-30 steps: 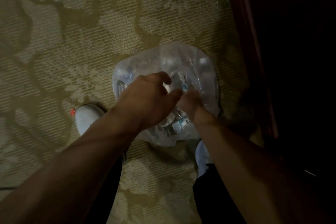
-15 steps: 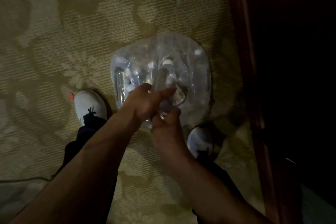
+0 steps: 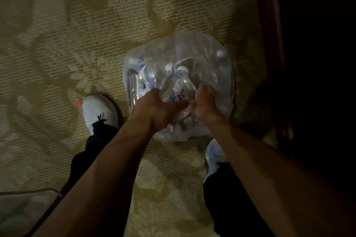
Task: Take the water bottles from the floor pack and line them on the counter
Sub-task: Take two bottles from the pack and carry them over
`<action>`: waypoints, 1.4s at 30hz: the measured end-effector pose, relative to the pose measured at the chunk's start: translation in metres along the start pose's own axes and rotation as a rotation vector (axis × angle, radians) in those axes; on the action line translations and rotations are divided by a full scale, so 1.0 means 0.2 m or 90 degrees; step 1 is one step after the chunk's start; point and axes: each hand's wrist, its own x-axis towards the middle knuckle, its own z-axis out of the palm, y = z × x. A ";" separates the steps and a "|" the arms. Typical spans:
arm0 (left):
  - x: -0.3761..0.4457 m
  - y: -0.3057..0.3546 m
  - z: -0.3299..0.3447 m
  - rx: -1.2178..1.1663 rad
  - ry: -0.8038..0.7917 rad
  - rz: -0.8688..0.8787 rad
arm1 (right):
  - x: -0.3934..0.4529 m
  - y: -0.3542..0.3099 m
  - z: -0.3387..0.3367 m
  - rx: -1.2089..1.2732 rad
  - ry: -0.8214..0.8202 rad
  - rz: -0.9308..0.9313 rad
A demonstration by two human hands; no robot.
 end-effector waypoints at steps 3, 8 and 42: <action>0.02 -0.02 -0.02 0.031 -0.026 0.012 | 0.16 -0.04 0.07 0.023 -0.072 0.069; 0.05 -0.05 -0.04 0.032 0.000 0.013 | 0.23 0.02 0.17 0.001 -0.099 0.147; -2.07 0.71 -0.51 -0.093 -0.240 0.262 | -2.67 -0.47 -1.22 0.811 0.073 0.142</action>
